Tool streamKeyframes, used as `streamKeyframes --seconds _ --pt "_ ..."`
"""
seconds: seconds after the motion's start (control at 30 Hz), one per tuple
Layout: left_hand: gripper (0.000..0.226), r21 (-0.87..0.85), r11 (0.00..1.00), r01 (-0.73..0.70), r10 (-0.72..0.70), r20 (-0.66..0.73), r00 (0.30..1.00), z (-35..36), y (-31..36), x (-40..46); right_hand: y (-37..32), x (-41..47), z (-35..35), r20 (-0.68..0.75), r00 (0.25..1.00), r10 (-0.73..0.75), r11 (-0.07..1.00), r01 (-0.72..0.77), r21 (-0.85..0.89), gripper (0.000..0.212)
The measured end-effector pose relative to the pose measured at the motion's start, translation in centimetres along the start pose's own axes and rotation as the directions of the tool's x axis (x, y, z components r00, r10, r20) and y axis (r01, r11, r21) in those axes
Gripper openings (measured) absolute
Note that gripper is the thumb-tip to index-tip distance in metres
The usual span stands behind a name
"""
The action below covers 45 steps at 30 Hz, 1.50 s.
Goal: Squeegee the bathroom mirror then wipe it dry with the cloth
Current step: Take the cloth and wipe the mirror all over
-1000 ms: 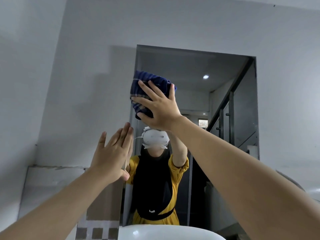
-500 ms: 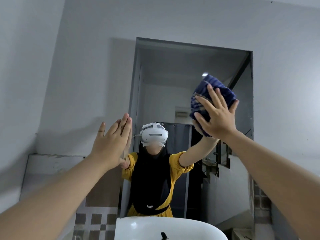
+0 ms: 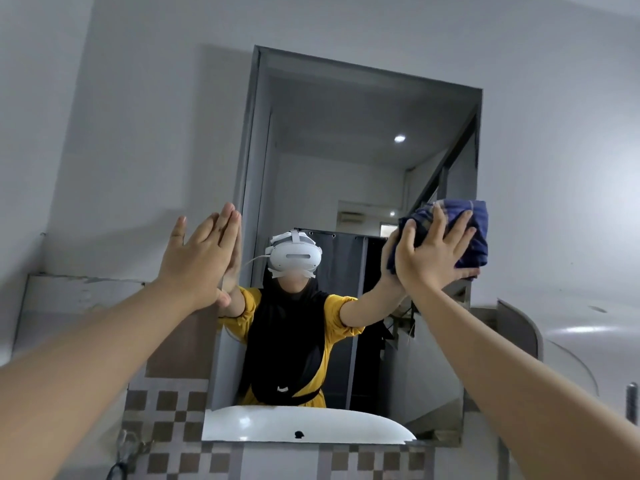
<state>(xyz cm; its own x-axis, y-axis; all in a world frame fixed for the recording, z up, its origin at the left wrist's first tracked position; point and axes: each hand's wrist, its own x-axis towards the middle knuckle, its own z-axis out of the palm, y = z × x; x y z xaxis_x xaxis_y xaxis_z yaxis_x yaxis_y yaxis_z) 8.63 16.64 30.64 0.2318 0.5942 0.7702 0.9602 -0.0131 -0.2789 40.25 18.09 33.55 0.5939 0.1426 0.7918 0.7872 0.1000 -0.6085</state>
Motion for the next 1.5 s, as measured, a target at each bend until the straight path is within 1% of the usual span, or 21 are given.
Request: streamKeyframes --seconds 0.07,0.17,0.27,0.33,0.43,0.47,0.53,0.6,0.63,0.67,0.77,0.8,0.83,0.87,0.93,1.07,1.13,1.17,1.23,1.37,1.5 --pt "0.135 0.027 0.999 -0.031 0.031 -0.031 0.999 0.2 -0.3 -0.2 -1.2 -1.3 0.4 0.012 1.000 -0.015 1.000 0.015 0.022 0.055" --pt "0.128 0.053 0.997 -0.064 0.067 -0.061 0.996 0.8 -0.9 -0.7 -3.7 -3.4 0.8 0.042 0.993 -0.111 0.993 0.109 0.039 0.055" --pt "0.115 0.017 0.996 -0.091 0.093 -0.101 0.991 1.9 -1.0 -1.4 -6.4 -5.3 1.6 0.089 0.971 -0.221 0.975 0.217 0.056 0.056" --pt "0.110 -0.027 0.992 -0.121 0.116 -0.137 0.984 2.5 -0.7 -2.4 -8.6 -6.4 2.2 0.122 0.957 -0.262 0.965 0.255 0.068 0.057" --pt "0.119 -0.021 0.986 -0.166 0.162 -0.137 0.977 3.2 0.2 -4.1 -12.0 -7.7 3.2 0.170 0.913 -0.371 0.929 0.362 0.080 0.056" --pt "0.124 -0.021 0.986 -0.164 0.159 -0.151 0.976 3.4 0.4 -4.6 -13.1 -8.2 3.5 0.187 0.879 -0.438 0.899 0.430 0.084 0.055" --pt "0.131 -0.012 0.987 -0.161 0.159 -0.098 0.982 3.7 0.6 -5.1 -14.8 -9.1 4.0 0.217 0.791 -0.572 0.820 0.563 0.104 0.053" --pt "0.135 -0.021 0.988 -0.151 0.150 -0.035 0.988 4.1 0.8 -5.3 -15.6 -9.5 4.2 0.234 0.716 -0.657 0.751 0.650 0.120 0.051" --pt "0.138 -0.015 0.989 -0.148 0.147 -0.035 0.988 4.2 0.8 -5.4 -15.7 -9.5 4.3 0.240 0.677 -0.696 0.712 0.693 0.111 0.051" --pt "0.142 0.003 0.990 -0.142 0.142 -0.029 0.989 4.4 0.8 -5.5 -15.5 -9.4 4.3 0.248 0.621 -0.744 0.656 0.748 0.095 0.052" --pt "0.145 -0.011 0.993 -0.119 0.118 -0.032 0.992 5.3 0.7 -5.5 -14.1 -8.4 4.0 0.294 0.374 -0.880 0.412 0.908 0.077 0.052" --pt "0.145 -0.020 0.993 -0.118 0.117 -0.032 0.993 5.7 0.7 -5.5 -13.5 -8.2 3.8 0.301 0.309 -0.902 0.346 0.935 0.077 0.052" --pt "0.145 -0.028 0.993 -0.118 0.117 -0.037 0.992 5.9 0.7 -5.5 -12.9 -7.9 3.7 0.303 0.265 -0.915 0.299 0.952 0.071 0.052" --pt "0.145 -0.035 0.992 -0.120 0.117 -0.056 0.992 6.0 0.7 -5.4 -12.2 -7.8 3.6 0.303 0.236 -0.923 0.266 0.962 0.059 0.052" --pt "0.144 -0.047 0.990 -0.131 0.127 -0.096 0.987 6.2 0.6 -5.4 -10.8 -7.3 3.3 0.302 0.207 -0.931 0.225 0.974 0.027 0.052" --pt "0.139 -0.082 0.990 -0.119 0.111 -0.093 0.989 5.9 0.8 -5.6 -7.6 -5.3 2.2 0.335 0.164 -0.928 0.159 0.986 -0.042 0.057" --pt "0.136 -0.123 0.985 -0.120 0.110 -0.084 0.990 5.7 1.0 -5.5 -5.8 -3.9 1.3 0.342 0.183 -0.922 0.170 0.983 -0.070 0.059" --pt "0.135 -0.160 0.978 -0.133 0.121 -0.087 0.989 5.9 1.0 -5.4 -4.8 -3.2 0.9 0.340 0.213 -0.916 0.195 0.977 -0.086 0.060" --pt "0.135 -0.196 0.970 -0.141 0.130 -0.070 0.989 6.1 0.9 -5.3 -2.5 -1.9 0.0 0.332 0.300 -0.894 0.277 0.954 -0.116 0.059" --pt "0.136 -0.129 0.983 -0.128 0.123 -0.043 0.991 6.4 0.8 -5.2 2.2 0.5 -1.6 0.290 0.529 -0.798 0.508 0.848 -0.151 0.061" --pt "0.139 -0.122 0.982 -0.141 0.134 -0.067 0.989 6.6 0.8 -5.0 6.2 0.6 -2.4 0.187 0.784 -0.592 0.774 0.617 -0.140 0.062"
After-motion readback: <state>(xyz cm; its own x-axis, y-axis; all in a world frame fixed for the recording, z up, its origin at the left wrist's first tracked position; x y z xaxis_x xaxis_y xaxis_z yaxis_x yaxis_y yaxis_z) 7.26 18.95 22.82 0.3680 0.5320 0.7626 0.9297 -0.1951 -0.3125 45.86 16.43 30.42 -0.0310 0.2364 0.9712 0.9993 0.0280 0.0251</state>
